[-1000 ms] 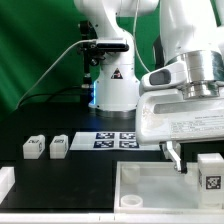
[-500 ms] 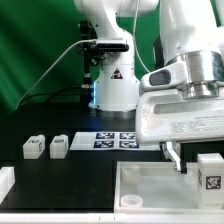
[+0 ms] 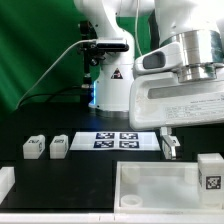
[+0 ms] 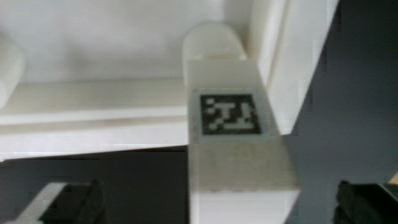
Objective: Assemble one leg
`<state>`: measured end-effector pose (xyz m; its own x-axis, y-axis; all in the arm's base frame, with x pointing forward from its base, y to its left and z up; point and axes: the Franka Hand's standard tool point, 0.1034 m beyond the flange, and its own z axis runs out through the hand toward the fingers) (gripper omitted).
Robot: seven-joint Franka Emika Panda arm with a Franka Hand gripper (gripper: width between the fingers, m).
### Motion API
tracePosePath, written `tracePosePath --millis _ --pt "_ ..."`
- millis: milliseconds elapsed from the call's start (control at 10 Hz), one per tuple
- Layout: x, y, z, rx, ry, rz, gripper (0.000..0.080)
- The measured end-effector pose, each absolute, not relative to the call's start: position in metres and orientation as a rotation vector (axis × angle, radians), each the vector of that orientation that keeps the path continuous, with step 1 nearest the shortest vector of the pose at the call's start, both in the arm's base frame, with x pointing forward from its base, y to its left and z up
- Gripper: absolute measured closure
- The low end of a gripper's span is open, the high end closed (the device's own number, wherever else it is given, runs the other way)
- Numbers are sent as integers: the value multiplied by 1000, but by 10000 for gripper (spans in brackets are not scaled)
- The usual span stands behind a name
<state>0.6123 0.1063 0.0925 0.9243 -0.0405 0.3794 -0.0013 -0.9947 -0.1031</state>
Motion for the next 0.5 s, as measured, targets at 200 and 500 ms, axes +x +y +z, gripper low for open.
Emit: tracePosePath --millis 200,500 --pt "624 110 100 -2983 64 -229 150" --pt "628 114 96 -2988 45 59 150"
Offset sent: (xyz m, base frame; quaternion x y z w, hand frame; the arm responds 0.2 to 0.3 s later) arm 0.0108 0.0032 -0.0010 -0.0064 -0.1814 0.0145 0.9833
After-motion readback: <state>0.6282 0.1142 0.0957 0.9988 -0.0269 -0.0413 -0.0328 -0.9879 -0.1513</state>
